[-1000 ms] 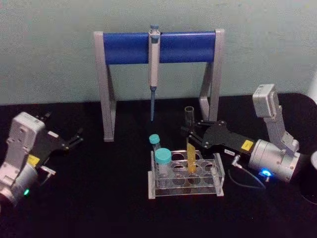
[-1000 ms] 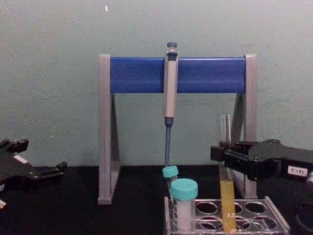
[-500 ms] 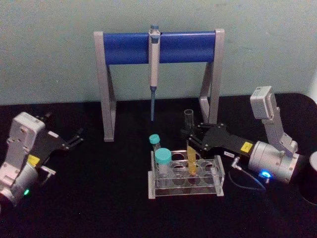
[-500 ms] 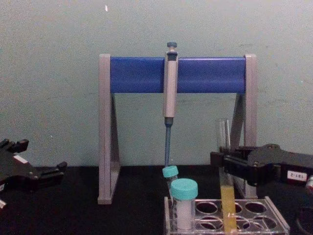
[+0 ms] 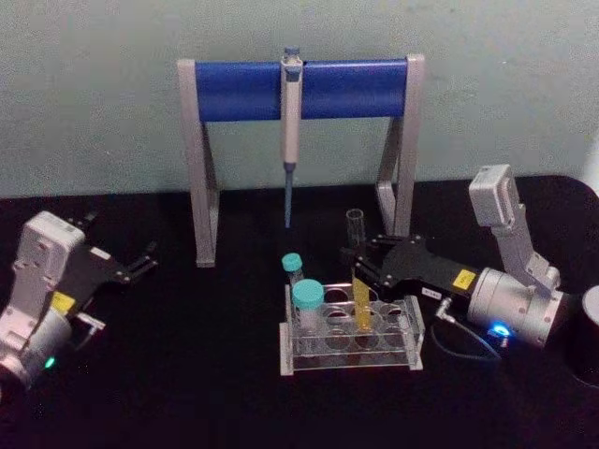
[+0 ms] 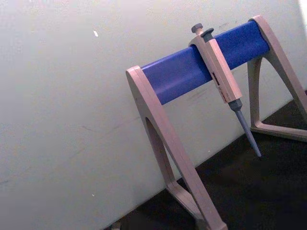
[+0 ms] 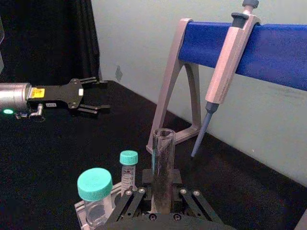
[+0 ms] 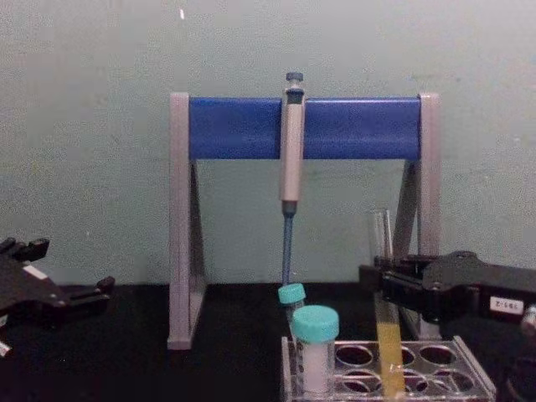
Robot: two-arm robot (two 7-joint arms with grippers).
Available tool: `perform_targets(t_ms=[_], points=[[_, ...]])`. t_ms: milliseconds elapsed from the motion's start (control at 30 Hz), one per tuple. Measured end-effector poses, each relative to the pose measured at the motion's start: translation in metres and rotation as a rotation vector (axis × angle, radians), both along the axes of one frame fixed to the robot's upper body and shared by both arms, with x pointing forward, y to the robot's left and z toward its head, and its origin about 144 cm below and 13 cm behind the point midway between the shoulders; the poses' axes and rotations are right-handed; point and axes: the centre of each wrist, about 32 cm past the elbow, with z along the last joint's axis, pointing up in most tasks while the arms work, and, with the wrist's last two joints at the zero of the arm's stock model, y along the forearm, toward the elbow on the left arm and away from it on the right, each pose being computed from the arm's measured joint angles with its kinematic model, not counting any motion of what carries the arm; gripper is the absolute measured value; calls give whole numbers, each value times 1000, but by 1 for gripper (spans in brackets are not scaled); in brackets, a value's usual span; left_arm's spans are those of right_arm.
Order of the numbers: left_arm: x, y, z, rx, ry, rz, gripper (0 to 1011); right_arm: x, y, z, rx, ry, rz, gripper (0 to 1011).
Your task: Pick up the test tube from the test tube rack, shake it, then place it back into the test tube rack.
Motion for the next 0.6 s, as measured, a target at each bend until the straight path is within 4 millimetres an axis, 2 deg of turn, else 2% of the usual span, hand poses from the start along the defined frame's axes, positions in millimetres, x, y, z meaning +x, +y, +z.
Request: perform_targets(t_ms=[600], points=[[0,0,0,0,0,0,1001,1,1,0,-18,-2,-4,230]])
